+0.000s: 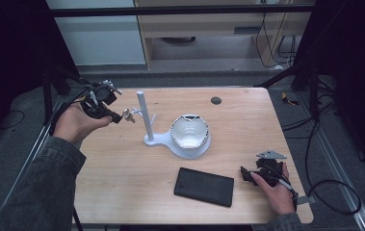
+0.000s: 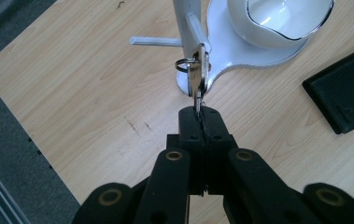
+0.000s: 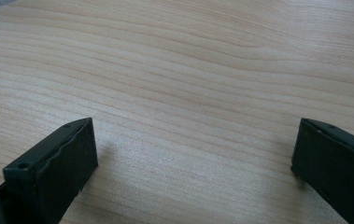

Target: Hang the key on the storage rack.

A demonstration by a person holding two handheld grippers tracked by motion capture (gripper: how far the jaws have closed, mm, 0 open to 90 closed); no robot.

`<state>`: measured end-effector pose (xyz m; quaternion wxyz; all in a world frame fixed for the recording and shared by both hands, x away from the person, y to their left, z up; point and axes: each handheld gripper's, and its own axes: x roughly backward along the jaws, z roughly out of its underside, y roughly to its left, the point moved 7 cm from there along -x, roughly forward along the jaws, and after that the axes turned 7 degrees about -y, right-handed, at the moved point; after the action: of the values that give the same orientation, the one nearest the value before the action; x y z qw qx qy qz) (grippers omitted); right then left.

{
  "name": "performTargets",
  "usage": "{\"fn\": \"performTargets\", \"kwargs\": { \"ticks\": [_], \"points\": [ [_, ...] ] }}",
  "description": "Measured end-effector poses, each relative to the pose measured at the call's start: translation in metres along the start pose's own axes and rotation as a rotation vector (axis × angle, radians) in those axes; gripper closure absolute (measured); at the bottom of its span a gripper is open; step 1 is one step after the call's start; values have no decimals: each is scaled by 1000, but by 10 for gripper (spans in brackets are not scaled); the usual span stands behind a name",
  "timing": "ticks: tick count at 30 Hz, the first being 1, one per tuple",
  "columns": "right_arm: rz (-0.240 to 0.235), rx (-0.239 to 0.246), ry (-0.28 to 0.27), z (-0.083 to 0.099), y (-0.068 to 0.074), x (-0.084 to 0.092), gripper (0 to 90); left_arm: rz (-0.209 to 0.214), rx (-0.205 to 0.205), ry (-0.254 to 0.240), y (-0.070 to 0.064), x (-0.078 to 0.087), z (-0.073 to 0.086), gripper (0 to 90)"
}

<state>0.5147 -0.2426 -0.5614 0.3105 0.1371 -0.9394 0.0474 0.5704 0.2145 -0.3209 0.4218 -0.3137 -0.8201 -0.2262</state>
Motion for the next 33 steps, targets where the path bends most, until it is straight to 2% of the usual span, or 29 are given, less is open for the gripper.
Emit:
{"fn": "performTargets", "kwargs": {
  "ticks": [4, 16, 24, 27, 28, 33],
  "points": [
    [0, 0, 0, 0, 0, 0, 4, 2, 2, -5, -2, -1, -3, 888],
    [-2, 4, 2, 0, 0, 0, 3, -13, -15, 19, -4, -7, -13, 888],
    [0, 3, -1, 0, 1, 0, 4, -21, 0, 19, 0, -9, -19, 888],
    [-4, 1, -2, 0, 1, 0, 4, -22, -8, 39, 1, -11, -18, 887],
    [-6, 3, -2, 0, 2, 0, 4, -21, 4, 28, 1, -12, -18, 887],
    [-8, 3, -2, 0, 2, 0, 4, -17, 0, 32, -1, -12, -20, 887]
  ]
}}
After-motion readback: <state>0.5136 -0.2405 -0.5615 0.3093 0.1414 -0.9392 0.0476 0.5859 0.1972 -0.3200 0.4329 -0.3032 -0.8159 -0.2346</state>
